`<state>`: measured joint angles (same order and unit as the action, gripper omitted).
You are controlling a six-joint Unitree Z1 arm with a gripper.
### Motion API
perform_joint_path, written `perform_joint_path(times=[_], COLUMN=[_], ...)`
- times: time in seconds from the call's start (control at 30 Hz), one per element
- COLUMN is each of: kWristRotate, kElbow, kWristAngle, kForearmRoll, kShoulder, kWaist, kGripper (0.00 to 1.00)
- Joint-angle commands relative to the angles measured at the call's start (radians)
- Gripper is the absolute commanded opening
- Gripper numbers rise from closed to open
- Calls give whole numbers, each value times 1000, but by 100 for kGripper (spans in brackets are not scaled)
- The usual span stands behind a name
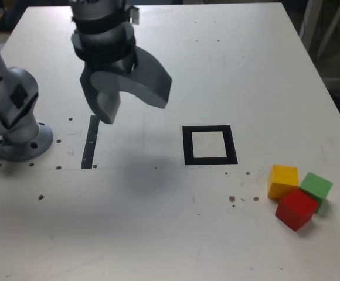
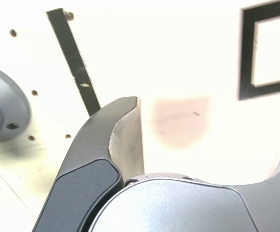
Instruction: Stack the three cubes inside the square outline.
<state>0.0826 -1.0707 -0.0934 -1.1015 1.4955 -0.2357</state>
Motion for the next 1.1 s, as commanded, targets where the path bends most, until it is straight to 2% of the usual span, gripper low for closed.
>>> perform_joint_path(times=[0.0,0.17,0.27,0.47,0.6,0.9,1.07], kWristRotate=[1,-6,-16,-72,-125,-190,-252], kElbow=[-50,-178,-264,-446,-547,-720,-829], kWristAngle=[9,34,37,0,-23,-45,-69], kForearmRoll=[-20,-83,-139,-230,-254,-307,-341], kShoulder=[22,79,122,237,312,486,582], kWaist=[-27,-90,-127,-191,-224,-255,-268], kGripper=[99,97,97,97,97,96,95])
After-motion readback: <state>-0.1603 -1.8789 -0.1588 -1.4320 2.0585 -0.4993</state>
